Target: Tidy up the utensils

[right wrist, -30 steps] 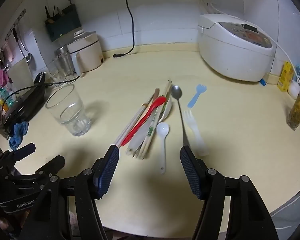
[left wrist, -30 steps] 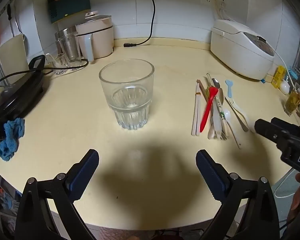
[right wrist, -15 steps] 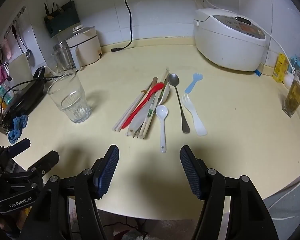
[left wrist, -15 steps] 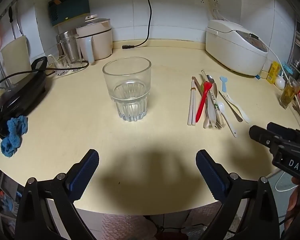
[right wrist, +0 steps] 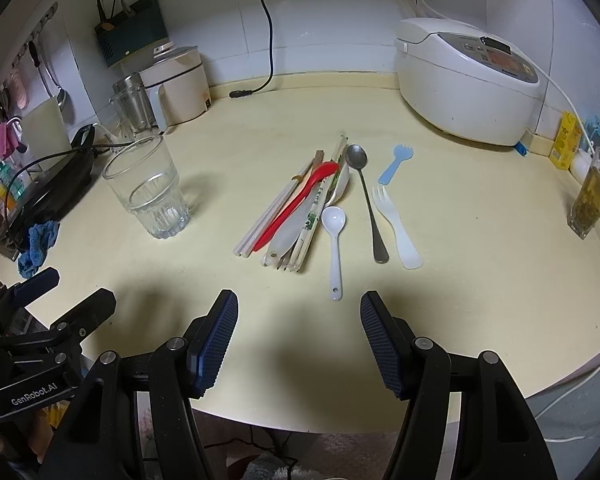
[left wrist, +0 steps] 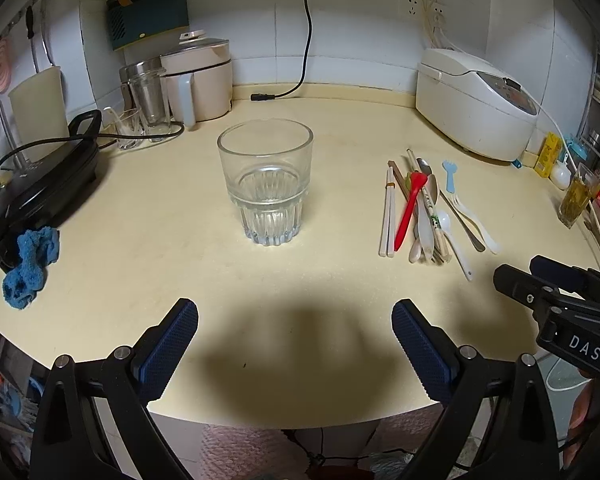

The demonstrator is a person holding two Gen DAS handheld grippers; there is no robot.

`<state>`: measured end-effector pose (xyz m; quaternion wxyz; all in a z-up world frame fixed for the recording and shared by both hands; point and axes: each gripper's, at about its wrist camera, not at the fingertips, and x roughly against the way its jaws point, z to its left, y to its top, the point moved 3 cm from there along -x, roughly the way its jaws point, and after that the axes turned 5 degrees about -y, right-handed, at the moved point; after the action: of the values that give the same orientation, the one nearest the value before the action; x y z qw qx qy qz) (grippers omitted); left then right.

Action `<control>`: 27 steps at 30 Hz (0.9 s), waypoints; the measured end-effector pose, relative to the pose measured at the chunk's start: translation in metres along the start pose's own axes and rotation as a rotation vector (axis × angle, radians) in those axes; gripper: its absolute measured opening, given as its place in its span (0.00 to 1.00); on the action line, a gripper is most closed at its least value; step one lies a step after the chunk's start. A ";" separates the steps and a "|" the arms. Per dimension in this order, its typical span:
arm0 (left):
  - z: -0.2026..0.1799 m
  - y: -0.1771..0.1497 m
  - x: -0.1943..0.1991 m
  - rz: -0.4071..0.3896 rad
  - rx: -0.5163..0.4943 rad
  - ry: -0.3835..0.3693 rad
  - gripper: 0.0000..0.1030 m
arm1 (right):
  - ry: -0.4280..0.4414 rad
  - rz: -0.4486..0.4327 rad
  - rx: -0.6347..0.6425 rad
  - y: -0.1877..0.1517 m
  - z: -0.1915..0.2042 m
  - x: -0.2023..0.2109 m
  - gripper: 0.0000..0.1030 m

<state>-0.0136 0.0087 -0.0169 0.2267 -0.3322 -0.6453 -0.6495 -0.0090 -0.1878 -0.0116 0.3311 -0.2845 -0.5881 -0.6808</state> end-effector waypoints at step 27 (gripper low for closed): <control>0.000 0.007 -0.034 0.068 0.000 0.017 0.96 | 0.007 0.081 0.006 0.008 -0.005 -0.038 0.63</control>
<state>0.0147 0.0041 -0.0363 0.2540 -0.3485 -0.6316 -0.6443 0.0209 -0.1887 -0.0367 0.3613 -0.3049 -0.5770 -0.6660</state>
